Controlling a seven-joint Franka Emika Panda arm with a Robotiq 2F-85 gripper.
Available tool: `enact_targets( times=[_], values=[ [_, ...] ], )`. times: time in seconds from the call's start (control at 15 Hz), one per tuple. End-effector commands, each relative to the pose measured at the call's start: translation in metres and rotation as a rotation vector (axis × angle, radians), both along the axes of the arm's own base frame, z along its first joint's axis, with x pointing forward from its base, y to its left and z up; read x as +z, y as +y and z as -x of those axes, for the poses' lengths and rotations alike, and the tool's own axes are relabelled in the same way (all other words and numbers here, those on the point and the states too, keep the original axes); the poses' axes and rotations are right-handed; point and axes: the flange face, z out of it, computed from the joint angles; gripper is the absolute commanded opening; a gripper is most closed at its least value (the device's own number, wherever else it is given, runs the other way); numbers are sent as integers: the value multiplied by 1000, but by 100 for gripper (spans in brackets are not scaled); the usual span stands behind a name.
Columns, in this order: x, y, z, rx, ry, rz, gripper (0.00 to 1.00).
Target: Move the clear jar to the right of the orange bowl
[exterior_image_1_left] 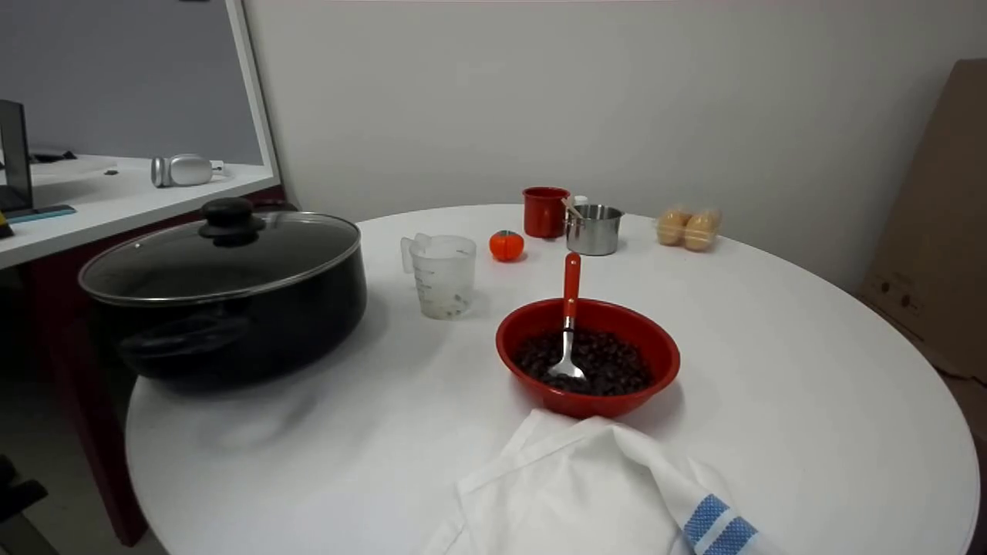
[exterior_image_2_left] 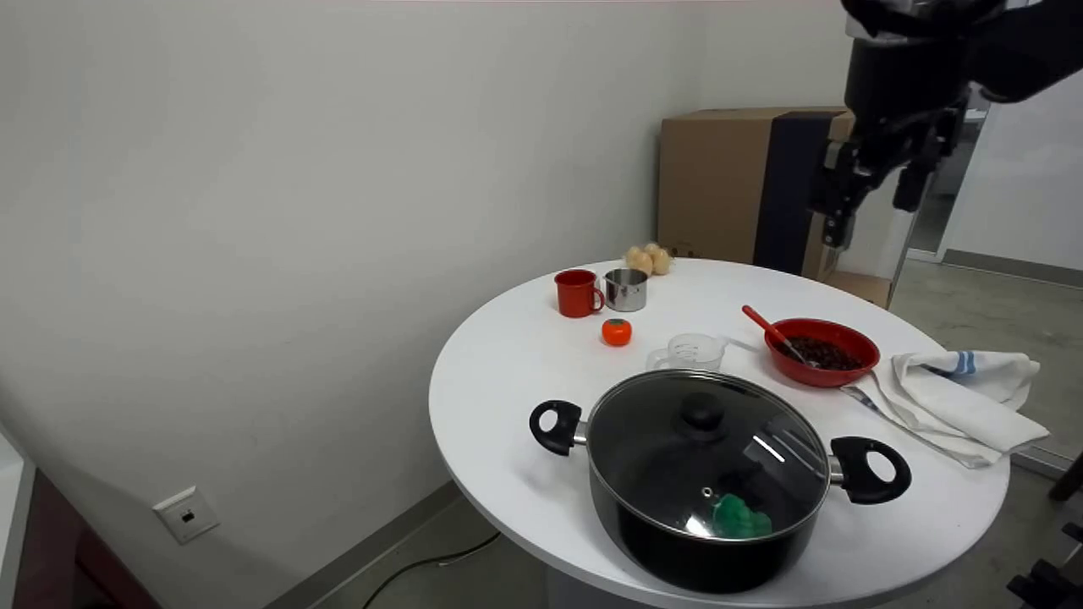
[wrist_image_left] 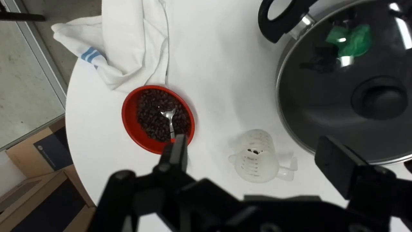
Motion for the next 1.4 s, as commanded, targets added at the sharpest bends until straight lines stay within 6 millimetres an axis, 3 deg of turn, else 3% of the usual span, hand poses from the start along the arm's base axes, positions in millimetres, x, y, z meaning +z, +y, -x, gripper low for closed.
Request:
enact_targets(
  times=[0.0, 0.4, 0.6, 0.93, 1.33],
  values=[
    [-13, -15, -73, -58, -9, -48, 100],
    [-41, -22, -173, -71, 17, -103, 100],
    [-72, -16, -210, -68, 46, -107, 100],
    [-122, -12, -239, -70, 103, -131, 100],
    [-165, -44, -246, -125, 174, -89, 100]
  ],
)
